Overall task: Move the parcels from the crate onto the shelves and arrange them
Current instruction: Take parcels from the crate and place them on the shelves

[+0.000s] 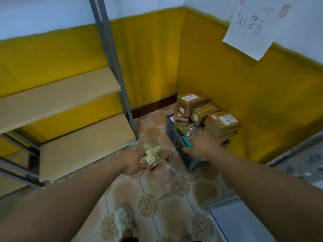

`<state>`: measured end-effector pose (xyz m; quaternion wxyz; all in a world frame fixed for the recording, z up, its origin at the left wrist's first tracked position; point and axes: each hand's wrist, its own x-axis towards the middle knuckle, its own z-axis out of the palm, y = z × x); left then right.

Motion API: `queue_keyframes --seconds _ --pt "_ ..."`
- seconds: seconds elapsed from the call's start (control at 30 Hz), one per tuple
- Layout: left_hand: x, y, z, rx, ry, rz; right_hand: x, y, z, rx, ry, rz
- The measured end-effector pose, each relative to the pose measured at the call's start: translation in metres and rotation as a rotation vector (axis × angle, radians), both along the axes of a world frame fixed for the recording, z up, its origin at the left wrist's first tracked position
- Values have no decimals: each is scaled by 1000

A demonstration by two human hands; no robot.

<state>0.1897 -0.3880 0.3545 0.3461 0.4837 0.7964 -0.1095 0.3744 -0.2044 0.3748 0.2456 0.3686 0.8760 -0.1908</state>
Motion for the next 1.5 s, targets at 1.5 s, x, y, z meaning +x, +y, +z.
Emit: queue_keyframes --seconds 1.5 --pt "-137 177 -648 -325 -373 364 -102 3 -666 -477 300 -1682"
